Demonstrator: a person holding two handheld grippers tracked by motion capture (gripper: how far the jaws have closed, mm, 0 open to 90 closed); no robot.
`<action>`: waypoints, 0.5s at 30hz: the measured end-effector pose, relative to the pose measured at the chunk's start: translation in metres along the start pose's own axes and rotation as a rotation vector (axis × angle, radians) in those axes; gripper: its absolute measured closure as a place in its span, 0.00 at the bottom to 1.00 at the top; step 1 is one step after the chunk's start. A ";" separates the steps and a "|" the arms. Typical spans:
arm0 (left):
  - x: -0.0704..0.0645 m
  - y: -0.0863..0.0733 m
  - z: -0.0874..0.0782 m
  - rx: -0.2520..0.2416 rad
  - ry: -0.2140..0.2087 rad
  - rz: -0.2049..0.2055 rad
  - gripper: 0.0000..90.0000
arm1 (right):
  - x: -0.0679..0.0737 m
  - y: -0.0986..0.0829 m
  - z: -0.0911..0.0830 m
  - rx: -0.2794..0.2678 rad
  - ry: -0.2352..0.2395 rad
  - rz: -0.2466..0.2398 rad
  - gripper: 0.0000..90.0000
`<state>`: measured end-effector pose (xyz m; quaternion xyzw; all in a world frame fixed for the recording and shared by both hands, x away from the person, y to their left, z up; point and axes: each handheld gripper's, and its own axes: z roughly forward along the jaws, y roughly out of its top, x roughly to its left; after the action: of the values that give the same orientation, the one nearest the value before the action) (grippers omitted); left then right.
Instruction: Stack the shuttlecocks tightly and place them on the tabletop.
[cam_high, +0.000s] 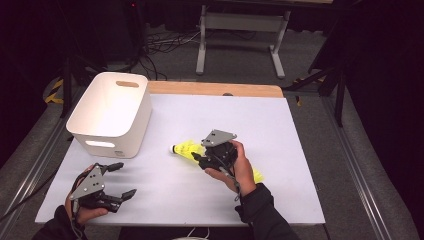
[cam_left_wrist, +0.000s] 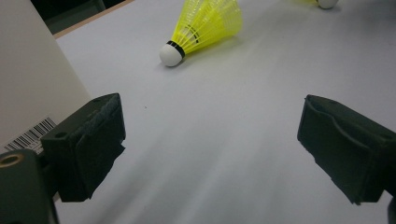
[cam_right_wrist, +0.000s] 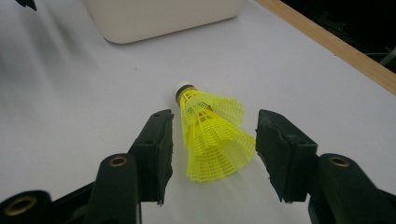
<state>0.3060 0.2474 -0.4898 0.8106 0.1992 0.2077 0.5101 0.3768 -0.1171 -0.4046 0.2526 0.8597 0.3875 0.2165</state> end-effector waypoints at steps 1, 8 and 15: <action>0.000 0.000 0.000 -0.001 0.001 0.000 0.09 | 0.000 0.000 -0.001 -0.003 0.000 -0.003 0.51; 0.000 0.000 0.000 0.001 0.000 0.001 0.09 | -0.002 0.001 -0.019 -0.036 -0.008 -0.009 0.47; 0.000 0.000 0.000 0.003 -0.001 0.001 0.09 | -0.007 -0.007 -0.039 -0.039 -0.031 -0.037 0.42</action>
<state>0.3060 0.2477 -0.4899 0.8115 0.1991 0.2073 0.5088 0.3582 -0.1471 -0.3854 0.2382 0.8531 0.3961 0.2419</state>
